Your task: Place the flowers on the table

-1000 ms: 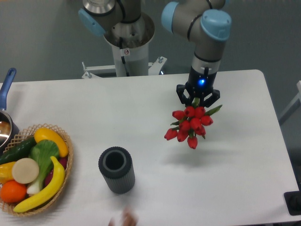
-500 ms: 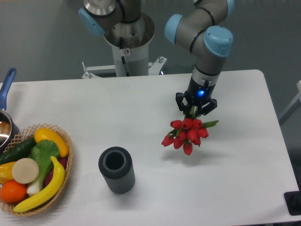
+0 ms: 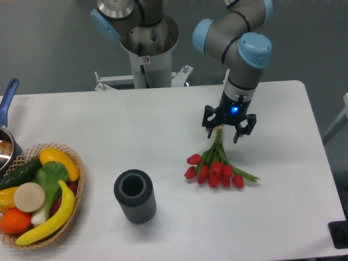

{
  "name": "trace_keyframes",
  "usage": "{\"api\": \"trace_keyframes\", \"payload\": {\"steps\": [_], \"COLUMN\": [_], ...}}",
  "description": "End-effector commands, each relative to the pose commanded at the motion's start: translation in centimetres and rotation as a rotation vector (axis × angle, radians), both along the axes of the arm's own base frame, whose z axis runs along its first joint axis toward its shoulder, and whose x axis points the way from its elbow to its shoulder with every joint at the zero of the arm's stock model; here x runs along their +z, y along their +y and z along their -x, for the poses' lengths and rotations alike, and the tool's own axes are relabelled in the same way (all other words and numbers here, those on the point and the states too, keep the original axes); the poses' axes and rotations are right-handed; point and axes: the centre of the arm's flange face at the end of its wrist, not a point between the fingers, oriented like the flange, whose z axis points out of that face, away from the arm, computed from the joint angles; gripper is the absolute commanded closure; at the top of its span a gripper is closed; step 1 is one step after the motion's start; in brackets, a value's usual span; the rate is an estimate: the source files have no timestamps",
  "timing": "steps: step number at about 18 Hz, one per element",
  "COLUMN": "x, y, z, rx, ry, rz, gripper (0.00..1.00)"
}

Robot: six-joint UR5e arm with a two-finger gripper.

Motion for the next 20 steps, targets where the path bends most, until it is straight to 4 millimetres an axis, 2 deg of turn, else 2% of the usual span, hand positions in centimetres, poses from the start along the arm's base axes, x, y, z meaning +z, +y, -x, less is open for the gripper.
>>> {"api": "trace_keyframes", "payload": {"steps": [4, 6, 8, 15, 18, 20], "x": [2.1, 4.2, 5.6, 3.5, 3.9, 3.9], "y": [0.1, -1.0, -1.4, -6.4, -8.0, -8.6], "z": [1.2, 3.3, 4.5, 5.8, 5.8, 5.9], "rx": [0.004, 0.034, -0.007, -0.331, -0.513, -0.542], "ry": [0.047, 0.089, 0.129, 0.167, 0.21, 0.207], "rz": [-0.012, -0.022, -0.023, 0.076, 0.228, 0.248], "gripper": [0.0, 0.0, 0.0, 0.0, 0.0, 0.0]}}
